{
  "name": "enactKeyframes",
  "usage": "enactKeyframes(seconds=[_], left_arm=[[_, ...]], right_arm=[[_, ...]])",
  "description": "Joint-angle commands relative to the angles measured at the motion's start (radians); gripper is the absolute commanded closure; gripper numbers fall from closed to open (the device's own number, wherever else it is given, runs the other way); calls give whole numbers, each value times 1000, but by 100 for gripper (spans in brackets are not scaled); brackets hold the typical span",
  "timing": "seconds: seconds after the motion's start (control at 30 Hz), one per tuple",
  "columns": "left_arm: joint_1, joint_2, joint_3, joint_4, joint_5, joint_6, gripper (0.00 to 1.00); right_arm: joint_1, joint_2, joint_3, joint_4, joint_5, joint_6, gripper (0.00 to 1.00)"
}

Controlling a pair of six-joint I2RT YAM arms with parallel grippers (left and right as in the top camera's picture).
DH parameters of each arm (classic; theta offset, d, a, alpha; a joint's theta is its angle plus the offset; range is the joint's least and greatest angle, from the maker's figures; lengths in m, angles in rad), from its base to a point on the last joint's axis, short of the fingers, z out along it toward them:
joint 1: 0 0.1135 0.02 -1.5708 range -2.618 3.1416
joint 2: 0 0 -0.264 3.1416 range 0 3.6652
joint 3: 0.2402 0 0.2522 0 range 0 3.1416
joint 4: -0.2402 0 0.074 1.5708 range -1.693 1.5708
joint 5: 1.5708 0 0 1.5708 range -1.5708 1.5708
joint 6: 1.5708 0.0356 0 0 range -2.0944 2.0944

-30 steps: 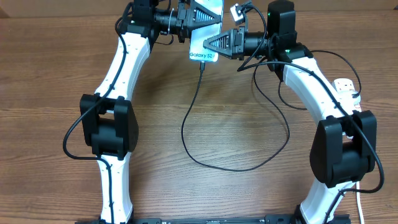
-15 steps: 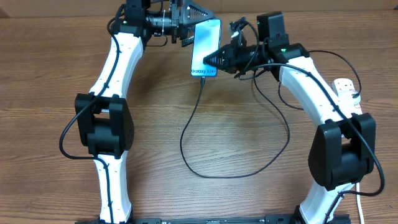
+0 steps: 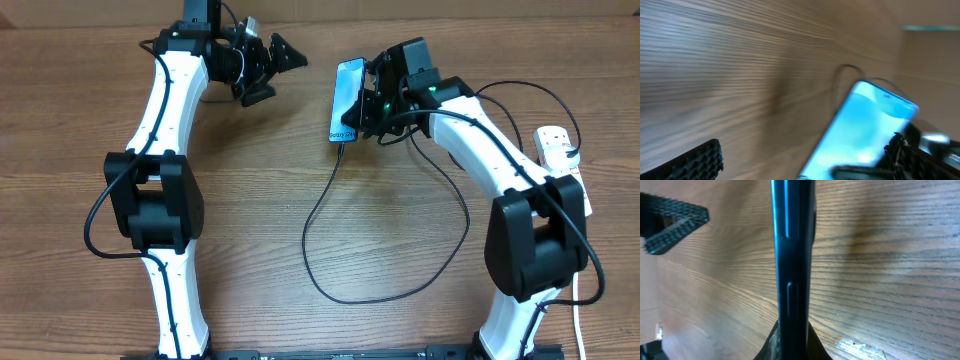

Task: Plug charger to phone and switch on socket
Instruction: 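Lower the phone flat onto the table with the right gripper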

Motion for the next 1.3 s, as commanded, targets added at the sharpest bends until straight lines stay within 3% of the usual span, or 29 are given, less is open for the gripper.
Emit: enactKeyframes(seconds=[0.0,0.27,0.6,0.9,0.93,1.07,1.13,1.27], left_arm=[[-5,-35,20,-26,-188,96,0],[10,-35,20,-34,-228,161,0],[40,-35,20,-83,-541,175,0],[38,-35,20,-76,-550,174,0],[37,-35,20,-76,-550,174,0],[37,-35,20,-76,-550,174,0],[37,-35,20,-75,-550,174,0],[37,-35,20,-75,-550,174,0]], right_arm=[[16,38,3,5,24,-4,96],[19,112,3,5,-54,-4,96],[29,175,2,5,-79,-5,96],[58,195,2,22,-78,-8,96],[61,195,2,23,-78,-8,94],[71,195,2,29,-49,-8,69],[71,195,2,34,-35,-8,64],[71,195,2,40,-19,-8,63]])
